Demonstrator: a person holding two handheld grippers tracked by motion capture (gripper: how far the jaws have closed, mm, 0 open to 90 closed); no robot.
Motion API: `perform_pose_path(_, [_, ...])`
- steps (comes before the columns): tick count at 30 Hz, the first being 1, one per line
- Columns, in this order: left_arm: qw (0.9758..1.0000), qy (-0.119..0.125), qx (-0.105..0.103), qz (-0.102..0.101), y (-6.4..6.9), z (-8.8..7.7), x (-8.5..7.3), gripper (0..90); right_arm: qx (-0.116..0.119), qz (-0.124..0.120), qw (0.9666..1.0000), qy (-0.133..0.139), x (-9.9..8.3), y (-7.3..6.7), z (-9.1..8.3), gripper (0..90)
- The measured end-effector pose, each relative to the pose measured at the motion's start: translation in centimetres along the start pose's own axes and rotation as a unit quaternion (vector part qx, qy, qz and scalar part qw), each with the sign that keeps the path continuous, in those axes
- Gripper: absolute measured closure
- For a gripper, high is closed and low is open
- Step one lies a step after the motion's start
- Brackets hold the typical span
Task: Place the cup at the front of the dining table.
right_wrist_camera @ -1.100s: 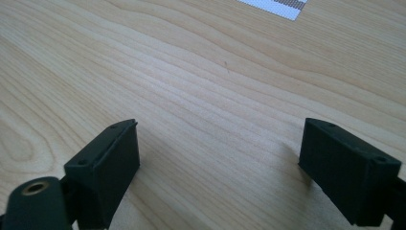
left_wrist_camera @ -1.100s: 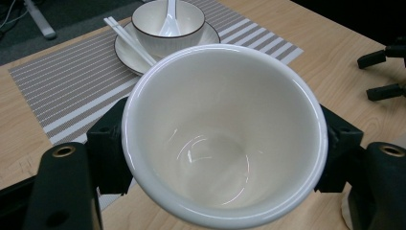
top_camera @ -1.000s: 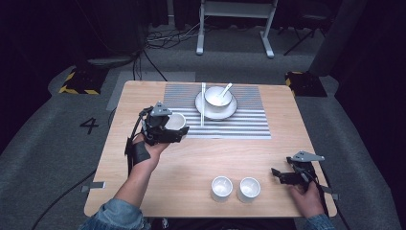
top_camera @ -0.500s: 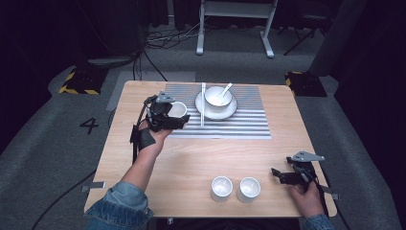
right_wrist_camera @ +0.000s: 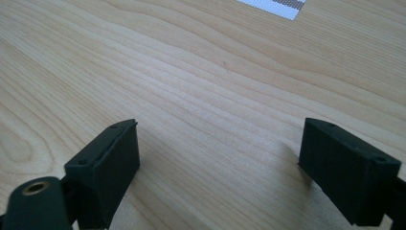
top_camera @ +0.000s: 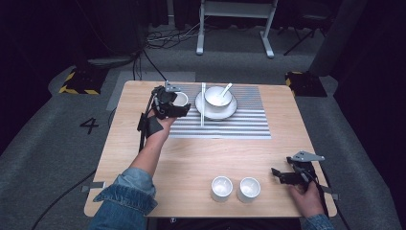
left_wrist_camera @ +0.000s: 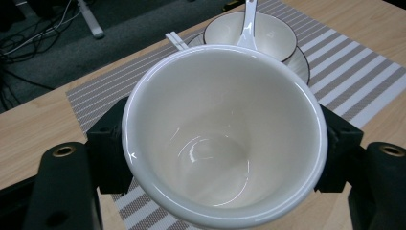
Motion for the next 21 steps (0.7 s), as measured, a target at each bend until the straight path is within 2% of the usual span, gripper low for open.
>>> perform_pose_path(2, [1.0000, 0.004, 0.000, -0.002, -0.1, 0.3, 0.2, 26.4, 0.000, 0.000, 1.0000, 0.000, 0.0, 0.0, 0.0, 13.9])
perform_pose_path(7, [0.9996, 0.002, -0.015, -0.023, -0.3, 3.4, 0.4, 26.4, 0.000, 0.000, 1.0000, 0.000, 0.0, 0.0, 0.0, 13.9])
perform_pose_path(11, [0.9991, -0.013, -0.021, -0.033, -0.5, 5.4, 0.2, 26.4, 0.000, 0.000, 1.0000, 0.000, 0.0, 0.0, 0.0, 13.9])
perform_pose_path(14, [0.9991, -0.023, -0.020, -0.030, -0.9, 6.2, 0.0, 26.4, 0.000, 0.000, 1.0000, 0.000, 0.0, 0.0, 0.0, 14.0])
perform_pose_path(17, [0.9985, -0.044, -0.018, -0.027, -1.3, 7.8, -0.8, 26.4, 0.001, -0.002, 1.0000, 0.000, 0.0, 0.0, 0.0, 14.3])
perform_pose_path(21, [0.9975, -0.050, -0.027, -0.043, -1.5, 9.1, -1.4, 26.4, 0.001, -0.001, 1.0000, 0.000, 0.0, 0.0, 0.0, 14.3])
Point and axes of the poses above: each handheld gripper's, and its own axes: z roughly forward along the jaws, x roughly out of its top, y roughly to its right, the point moved 8 cm from there along z, roughly forward along the jaws, and after that the axes turned 13 degrees about -y, right-handed, at the moved point
